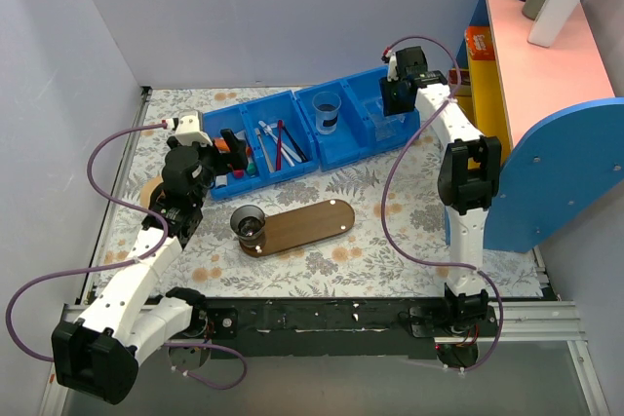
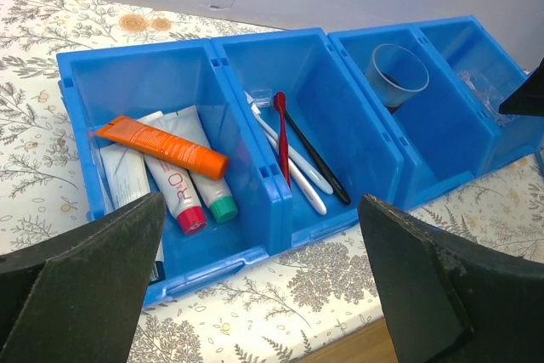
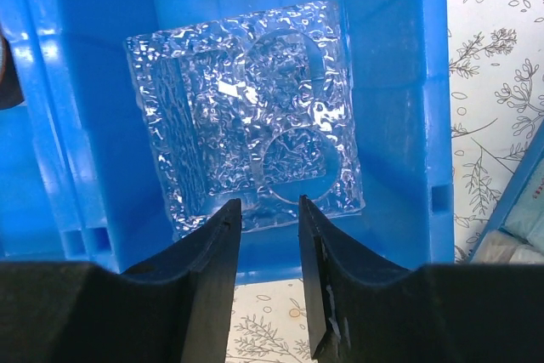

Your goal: Prepare toiletry sets of a toothbrush and toothpaste on the tray

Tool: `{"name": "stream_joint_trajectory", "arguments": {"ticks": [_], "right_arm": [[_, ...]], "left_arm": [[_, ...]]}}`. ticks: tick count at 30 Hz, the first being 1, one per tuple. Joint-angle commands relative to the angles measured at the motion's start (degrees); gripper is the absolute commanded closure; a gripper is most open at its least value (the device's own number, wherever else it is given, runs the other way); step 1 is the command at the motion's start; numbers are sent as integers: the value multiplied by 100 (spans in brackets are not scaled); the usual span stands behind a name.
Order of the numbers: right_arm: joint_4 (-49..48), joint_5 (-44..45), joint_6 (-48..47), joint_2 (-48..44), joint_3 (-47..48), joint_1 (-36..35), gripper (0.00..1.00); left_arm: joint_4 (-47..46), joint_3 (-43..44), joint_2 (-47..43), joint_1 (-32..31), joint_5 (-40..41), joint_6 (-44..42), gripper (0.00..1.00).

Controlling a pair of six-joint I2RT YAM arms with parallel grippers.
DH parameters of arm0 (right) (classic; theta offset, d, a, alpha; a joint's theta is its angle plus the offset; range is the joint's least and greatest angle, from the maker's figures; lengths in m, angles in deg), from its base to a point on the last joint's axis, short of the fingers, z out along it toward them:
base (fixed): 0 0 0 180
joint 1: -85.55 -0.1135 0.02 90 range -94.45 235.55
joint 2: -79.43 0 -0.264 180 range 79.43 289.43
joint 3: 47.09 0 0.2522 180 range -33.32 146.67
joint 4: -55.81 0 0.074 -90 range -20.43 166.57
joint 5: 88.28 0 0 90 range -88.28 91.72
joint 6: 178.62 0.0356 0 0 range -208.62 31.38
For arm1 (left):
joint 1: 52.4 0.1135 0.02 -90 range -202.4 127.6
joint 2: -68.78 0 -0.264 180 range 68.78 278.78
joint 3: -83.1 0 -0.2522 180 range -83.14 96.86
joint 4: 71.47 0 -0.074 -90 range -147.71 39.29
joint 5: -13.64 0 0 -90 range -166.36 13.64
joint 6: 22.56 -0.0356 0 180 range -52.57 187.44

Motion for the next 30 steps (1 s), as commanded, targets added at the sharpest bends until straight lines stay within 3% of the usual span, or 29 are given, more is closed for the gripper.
{"name": "stream_joint_trajectory", "arguments": {"ticks": [1,30], "right_arm": [[-254,-108,-52,93,240,67,60],[-561,-381,62,453,64,84,64]], "left_arm": [[74,-44,-37,40,101,-69,2],[109,-1,130,40,30,-52,2]]}}
